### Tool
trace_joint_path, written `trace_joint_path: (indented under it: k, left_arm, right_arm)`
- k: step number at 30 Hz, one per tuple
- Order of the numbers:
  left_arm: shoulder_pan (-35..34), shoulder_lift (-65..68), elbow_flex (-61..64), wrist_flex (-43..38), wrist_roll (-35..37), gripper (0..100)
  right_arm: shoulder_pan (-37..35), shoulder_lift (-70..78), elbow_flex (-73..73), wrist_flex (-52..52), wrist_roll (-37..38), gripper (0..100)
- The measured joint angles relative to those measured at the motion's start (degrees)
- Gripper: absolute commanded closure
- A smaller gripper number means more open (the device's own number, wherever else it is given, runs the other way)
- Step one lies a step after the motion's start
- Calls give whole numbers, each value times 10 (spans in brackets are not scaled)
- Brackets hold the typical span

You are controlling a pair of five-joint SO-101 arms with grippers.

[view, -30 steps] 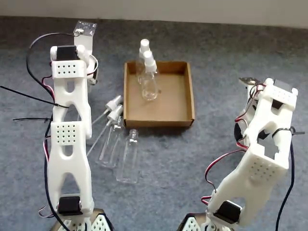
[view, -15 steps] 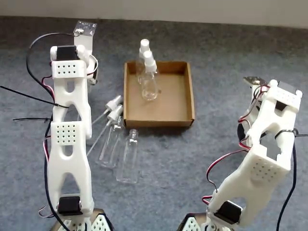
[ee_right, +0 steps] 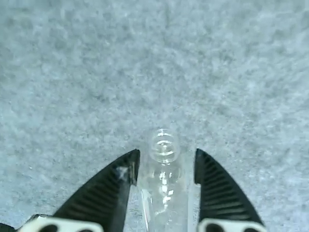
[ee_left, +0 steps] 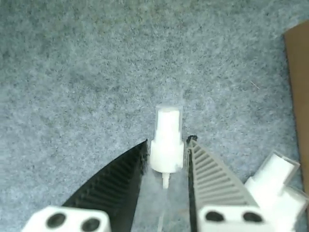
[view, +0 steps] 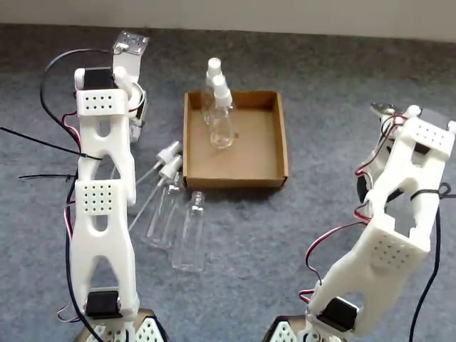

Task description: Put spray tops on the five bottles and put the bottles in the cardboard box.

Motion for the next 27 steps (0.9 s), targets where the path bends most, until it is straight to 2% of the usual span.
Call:
trace_joint_path:
  k: [4, 9, 14, 20, 23, 27]
  left_arm:
    - [1, 0, 0, 0, 0, 868]
    - [11, 0, 0, 0, 0, 868]
    - [11, 0, 0, 0, 0, 868]
    - [12, 0, 0, 0, 0, 868]
    - [12, 0, 8, 1, 0, 868]
    - [12, 0, 34, 1, -1, 867]
  right_arm:
    - [4, 0, -50, 12, 0, 733]
    - [19, -5, -25, 14, 24, 733]
    - [26, -116, 139, 8, 73, 733]
    - [25, -318, 414, -140, 82, 733]
    - [25, -328, 502, -210, 68, 733]
    - [23, -280, 501, -236, 53, 733]
